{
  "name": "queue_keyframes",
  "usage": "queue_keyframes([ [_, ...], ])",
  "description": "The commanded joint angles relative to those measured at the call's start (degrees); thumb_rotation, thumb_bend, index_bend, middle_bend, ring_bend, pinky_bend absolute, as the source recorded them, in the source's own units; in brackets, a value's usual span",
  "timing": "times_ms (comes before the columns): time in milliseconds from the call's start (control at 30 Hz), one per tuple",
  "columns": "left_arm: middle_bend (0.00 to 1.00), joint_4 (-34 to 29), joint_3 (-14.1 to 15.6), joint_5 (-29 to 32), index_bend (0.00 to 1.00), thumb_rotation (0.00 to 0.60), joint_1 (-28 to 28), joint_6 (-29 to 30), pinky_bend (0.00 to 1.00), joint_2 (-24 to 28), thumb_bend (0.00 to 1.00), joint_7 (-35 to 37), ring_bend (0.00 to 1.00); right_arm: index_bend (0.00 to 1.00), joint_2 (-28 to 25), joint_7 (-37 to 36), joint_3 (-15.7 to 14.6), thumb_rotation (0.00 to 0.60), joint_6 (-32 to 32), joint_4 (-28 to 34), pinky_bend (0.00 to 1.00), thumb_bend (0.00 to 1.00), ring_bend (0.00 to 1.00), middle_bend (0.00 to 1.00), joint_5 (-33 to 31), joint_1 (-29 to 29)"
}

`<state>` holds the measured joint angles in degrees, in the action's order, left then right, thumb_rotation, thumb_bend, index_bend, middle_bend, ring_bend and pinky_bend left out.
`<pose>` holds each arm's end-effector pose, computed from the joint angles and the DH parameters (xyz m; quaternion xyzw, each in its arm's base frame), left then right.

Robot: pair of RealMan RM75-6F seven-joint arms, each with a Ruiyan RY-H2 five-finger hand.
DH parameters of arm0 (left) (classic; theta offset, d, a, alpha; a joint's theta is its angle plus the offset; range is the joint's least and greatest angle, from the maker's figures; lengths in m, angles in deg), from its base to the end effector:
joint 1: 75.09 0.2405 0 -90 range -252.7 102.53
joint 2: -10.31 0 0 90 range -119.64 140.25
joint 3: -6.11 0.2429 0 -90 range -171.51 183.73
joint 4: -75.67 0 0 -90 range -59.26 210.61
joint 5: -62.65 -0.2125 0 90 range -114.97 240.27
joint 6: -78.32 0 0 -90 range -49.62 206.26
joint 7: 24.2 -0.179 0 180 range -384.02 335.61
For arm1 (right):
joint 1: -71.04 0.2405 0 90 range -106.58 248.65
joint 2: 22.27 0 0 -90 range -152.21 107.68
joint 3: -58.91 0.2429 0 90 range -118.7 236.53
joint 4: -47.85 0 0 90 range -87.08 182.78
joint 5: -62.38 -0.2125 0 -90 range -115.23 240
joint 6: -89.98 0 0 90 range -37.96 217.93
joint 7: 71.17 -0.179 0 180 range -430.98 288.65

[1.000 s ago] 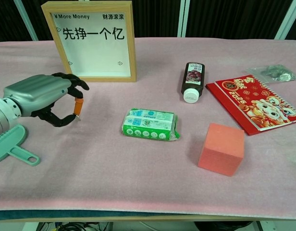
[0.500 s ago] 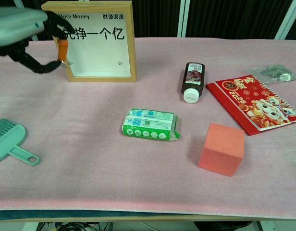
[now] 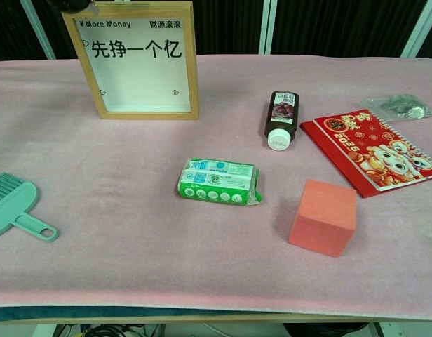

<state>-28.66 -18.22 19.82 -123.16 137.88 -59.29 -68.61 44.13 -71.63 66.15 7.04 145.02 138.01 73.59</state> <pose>-0.0623 0.4108 0.1029 -0.7029 -0.2902 -0.3695 0.5340 -0.3125 -0.2148 0.1469 0.4984 -0.4687 0.3966 0.6121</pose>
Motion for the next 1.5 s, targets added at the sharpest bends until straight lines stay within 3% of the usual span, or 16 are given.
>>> queue_keyframes([
  [33, 0.14, 1.6, -3.3, 7.6, 0.64, 0.600, -5.6, -3.2, 0.00, 2.8, 0.46, -3.8, 0.00, 0.15, -0.2, -0.6, 0.1, 0.600, 0.2, 0.2, 0.21, 0.08, 0.14, 0.02, -0.1, -0.1],
  [300, 0.15, 6.6, -2.3, 30.3, 0.65, 0.600, -18.3, -3.7, 0.00, 5.0, 0.46, -15.4, 0.00, 0.15, -0.6, -2.2, 0.2, 0.600, 1.2, 0.4, 0.21, 0.08, 0.14, 0.02, -0.7, 0.1],
  [533, 0.15, 15.7, 2.0, 39.4, 0.65, 0.600, -25.9, -6.4, 0.00, 2.5, 0.46, -21.6, 0.00, 0.15, -0.9, -2.7, 0.4, 0.600, 1.3, 0.9, 0.21, 0.08, 0.14, 0.02, -1.5, -0.1],
  [1000, 0.16, 31.6, 7.1, 43.7, 0.65, 0.600, -31.8, -12.6, 0.00, -5.3, 0.46, -22.0, 0.00, 0.15, -0.9, -2.8, 0.6, 0.600, 0.9, 1.2, 0.21, 0.08, 0.14, 0.02, -1.6, -0.3],
  [1500, 0.16, 36.9, 8.8, 40.7, 0.65, 0.600, -32.6, -13.7, 0.00, -9.6, 0.46, -17.9, 0.00, 0.15, -1.0, -3.2, 0.8, 0.600, 1.0, 1.2, 0.21, 0.08, 0.14, 0.02, -2.1, -0.4],
])
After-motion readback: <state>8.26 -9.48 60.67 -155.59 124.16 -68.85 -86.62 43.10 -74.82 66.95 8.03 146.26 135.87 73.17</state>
